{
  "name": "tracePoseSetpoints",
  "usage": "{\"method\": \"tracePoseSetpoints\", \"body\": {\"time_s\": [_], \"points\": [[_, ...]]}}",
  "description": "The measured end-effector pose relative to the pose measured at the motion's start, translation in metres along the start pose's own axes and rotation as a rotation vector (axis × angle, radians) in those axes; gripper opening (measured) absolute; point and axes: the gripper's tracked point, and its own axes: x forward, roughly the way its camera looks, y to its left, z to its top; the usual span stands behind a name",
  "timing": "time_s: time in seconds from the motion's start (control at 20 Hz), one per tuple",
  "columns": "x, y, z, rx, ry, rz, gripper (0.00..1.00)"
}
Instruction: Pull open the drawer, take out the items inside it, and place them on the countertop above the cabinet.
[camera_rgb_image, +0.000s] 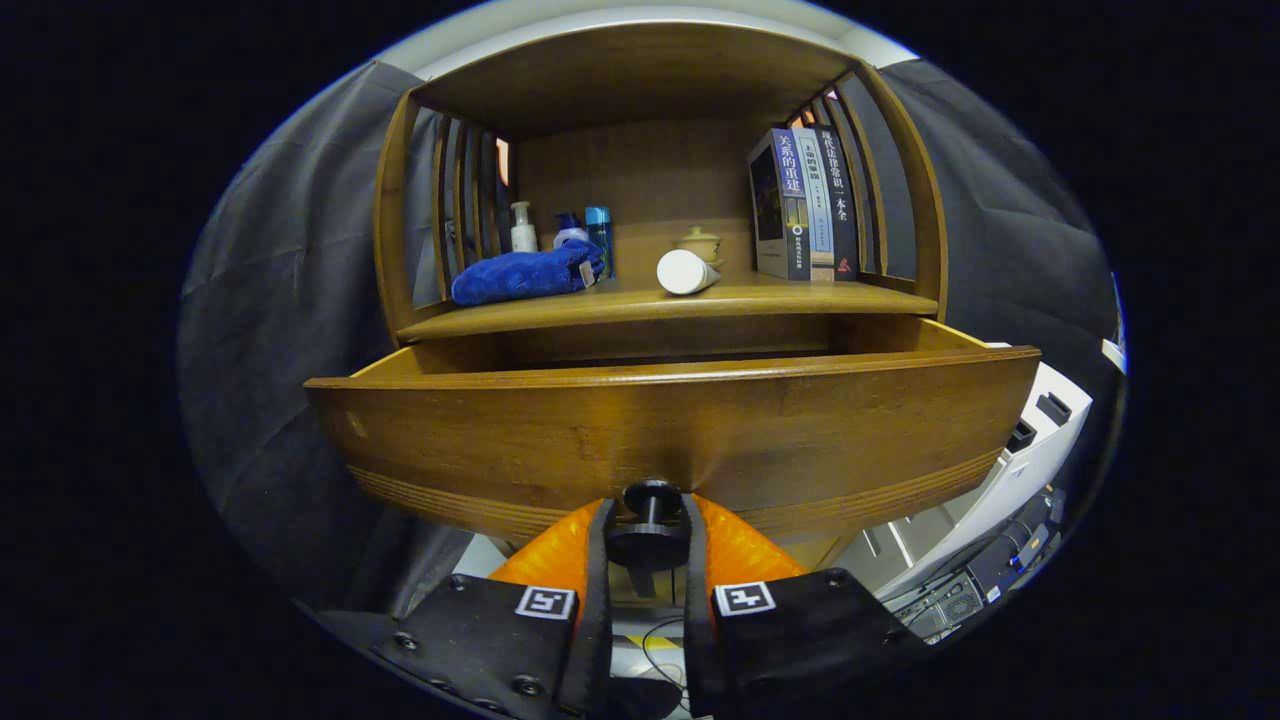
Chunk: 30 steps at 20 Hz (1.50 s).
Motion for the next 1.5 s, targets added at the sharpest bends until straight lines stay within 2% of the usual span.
{"method": "tracePoseSetpoints", "body": {"time_s": [0.45,0.7,0.95,1.15,1.35,1.5], "points": [[-0.046,0.005,-0.024,0.007,0.052,0.003,0.37],[-0.048,0.005,-0.025,0.022,0.057,0.014,0.37],[-0.049,0.001,-0.022,0.009,0.047,-0.012,0.49],[-0.065,-0.011,-0.008,0.009,0.004,-0.052,0.70],[-0.080,-0.025,0.024,0.067,-0.063,-0.080,0.94],[-0.095,-0.032,0.055,0.075,-0.129,-0.091,0.94]]}}
